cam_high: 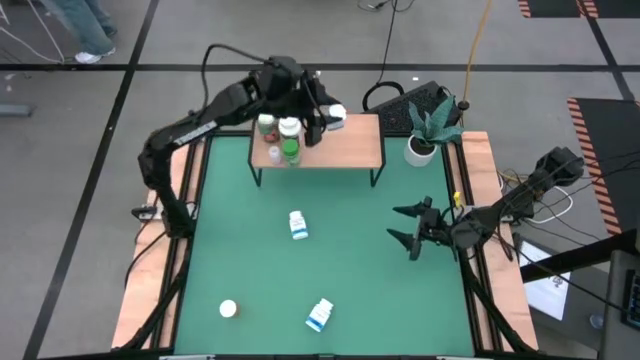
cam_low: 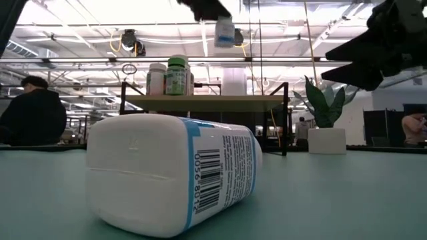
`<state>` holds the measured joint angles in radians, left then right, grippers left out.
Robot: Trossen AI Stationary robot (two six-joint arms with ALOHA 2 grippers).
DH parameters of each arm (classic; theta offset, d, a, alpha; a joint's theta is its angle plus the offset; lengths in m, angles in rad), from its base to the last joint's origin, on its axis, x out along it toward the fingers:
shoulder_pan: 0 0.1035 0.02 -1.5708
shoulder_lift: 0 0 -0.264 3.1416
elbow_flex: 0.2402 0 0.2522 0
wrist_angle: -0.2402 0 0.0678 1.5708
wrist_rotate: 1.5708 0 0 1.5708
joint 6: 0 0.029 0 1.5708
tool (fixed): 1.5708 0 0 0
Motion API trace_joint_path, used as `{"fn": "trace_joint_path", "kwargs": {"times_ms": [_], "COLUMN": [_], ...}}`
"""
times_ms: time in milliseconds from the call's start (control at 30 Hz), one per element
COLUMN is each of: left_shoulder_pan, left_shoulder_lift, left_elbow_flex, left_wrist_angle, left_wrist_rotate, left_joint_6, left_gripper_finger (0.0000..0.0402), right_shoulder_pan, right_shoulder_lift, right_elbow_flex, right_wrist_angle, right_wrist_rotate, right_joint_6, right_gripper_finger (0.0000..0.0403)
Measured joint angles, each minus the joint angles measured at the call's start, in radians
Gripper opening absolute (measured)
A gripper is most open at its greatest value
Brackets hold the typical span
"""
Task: Pick and place medicine bottles onto shelf by color
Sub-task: Put the bottom right white blue medicine bottle on the shelf
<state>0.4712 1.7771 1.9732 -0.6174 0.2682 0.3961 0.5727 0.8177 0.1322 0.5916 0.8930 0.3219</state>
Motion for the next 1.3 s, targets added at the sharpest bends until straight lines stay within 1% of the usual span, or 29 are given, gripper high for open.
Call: {"fn": "trace_joint_path", "kwargs": {"times_ms": [100,200,267,433,700,867,1067,1300], "left_shoulder_pan": [0.062,0.111,0.137,0.177,0.203,0.206,0.210,0.205], "left_shoulder_lift": [0.035,0.062,0.078,0.120,0.156,0.154,0.168,0.190], "left_elbow_flex": [-0.001,-0.002,-0.002,-0.002,-0.002,-0.002,-0.001,-0.008], "left_wrist_angle": [-0.003,-0.015,-0.032,-0.034,-0.102,-0.124,-0.137,-0.123], "left_wrist_rotate": [0.069,0.131,0.148,0.155,0.154,0.154,0.157,0.158], "left_joint_6": [0.024,0.040,0.069,0.130,0.206,0.249,0.251,0.307], "left_gripper_finger": [0.0186,0.0186,0.0186,0.0186,0.0186,0.0186,0.0186,0.0186], "right_shoulder_pan": [-0.051,-0.097,-0.129,-0.217,-0.335,-0.385,-0.440,-0.506], "right_shoulder_lift": [0.001,0.002,0.002,0.002,0.004,0.005,0.005,0.007], "right_elbow_flex": [0.000,0.000,0.000,0.000,0.000,0.000,0.000,0.000], "right_wrist_angle": [0.018,0.019,0.021,0.026,0.013,0.022,0.095,0.149], "right_wrist_rotate": [-0.061,-0.084,-0.093,-0.101,-0.243,-0.244,-0.244,-0.245], "right_joint_6": [-0.035,-0.091,-0.132,-0.214,-0.281,-0.369,-0.443,-0.524], "right_gripper_finger": [0.0334,0.0334,0.0334,0.0334,0.0334,0.0334,0.0334,0.0334]}}
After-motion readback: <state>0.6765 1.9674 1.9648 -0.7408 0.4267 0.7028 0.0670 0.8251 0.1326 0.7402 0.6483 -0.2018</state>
